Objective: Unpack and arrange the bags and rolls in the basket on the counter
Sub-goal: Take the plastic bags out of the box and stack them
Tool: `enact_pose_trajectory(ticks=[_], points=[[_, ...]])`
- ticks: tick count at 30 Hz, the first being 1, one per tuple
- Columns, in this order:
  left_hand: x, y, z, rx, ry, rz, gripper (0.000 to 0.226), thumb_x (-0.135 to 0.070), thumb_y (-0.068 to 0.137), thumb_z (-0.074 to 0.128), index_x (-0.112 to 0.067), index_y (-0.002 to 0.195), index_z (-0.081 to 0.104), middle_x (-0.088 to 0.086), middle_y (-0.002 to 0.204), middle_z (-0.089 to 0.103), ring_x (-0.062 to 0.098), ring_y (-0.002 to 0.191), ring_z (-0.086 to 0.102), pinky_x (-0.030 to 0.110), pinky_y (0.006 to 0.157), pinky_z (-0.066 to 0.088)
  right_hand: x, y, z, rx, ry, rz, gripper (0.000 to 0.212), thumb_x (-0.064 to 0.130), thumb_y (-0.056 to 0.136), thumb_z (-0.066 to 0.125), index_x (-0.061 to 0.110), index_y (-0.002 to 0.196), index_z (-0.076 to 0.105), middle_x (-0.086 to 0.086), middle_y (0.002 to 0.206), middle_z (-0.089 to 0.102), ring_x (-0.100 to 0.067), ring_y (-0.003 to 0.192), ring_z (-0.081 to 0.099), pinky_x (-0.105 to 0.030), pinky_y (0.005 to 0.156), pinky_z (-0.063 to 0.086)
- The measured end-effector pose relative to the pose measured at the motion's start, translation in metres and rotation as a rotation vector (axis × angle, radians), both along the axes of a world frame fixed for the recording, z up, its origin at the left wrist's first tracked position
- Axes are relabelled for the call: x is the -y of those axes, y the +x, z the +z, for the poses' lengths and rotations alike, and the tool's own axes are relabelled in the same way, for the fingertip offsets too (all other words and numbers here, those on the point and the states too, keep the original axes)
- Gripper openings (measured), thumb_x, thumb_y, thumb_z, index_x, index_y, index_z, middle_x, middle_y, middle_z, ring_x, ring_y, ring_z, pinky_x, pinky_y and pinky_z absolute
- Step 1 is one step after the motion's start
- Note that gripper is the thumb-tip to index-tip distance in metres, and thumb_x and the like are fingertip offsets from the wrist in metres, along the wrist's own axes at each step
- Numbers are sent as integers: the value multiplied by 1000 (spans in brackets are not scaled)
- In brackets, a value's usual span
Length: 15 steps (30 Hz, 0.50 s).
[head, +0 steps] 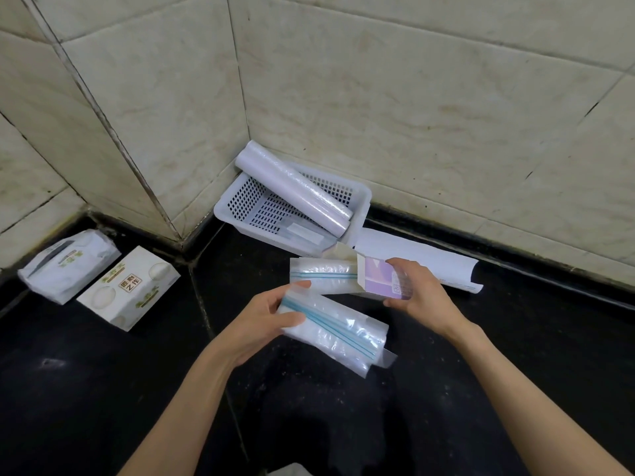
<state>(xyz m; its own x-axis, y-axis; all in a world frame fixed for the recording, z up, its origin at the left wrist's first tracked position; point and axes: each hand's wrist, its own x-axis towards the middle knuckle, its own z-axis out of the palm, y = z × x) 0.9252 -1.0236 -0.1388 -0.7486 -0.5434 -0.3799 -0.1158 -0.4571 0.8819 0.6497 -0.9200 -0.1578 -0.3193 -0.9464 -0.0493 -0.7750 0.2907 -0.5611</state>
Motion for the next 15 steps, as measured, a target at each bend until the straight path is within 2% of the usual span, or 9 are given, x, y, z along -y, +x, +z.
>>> enact_pose_trajectory(ticks=[3, 9, 13, 15], points=[[-3, -3, -5, -17, 14, 75, 50, 4, 82, 61, -26, 122, 56, 3, 121, 61, 17, 107, 64, 24, 79, 55, 2, 2, -1, -18, -26, -10, 68, 26, 69, 79, 25, 127, 44, 0, 126, 54, -22, 111, 48, -36, 94, 39], [-3, -5, -17, -126, 194, 210, 60, 5, 74, 64, -17, 129, 52, 8, 128, 58, 23, 113, 60, 31, 86, 55, 0, 10, -3, 37, -64, 0, 62, 27, 71, 76, 27, 125, 46, 3, 124, 55, -19, 110, 48, -37, 95, 41], [-2, -7, -22, -219, 301, 211, 56, 5, 73, 62, -16, 124, 55, 11, 127, 61, 26, 115, 59, 32, 87, 55, 2, 15, -2, 94, -70, 28, 58, 28, 74, 73, 28, 125, 47, 5, 125, 54, -13, 110, 47, -31, 94, 40], [-2, -9, -24, -239, 307, 217, 53, 5, 73, 61, -17, 121, 55, 10, 123, 64, 25, 114, 60, 32, 88, 54, 2, 17, -2, 137, -50, 38, 58, 28, 75, 72, 28, 127, 46, 5, 128, 53, -13, 113, 46, -34, 96, 42]])
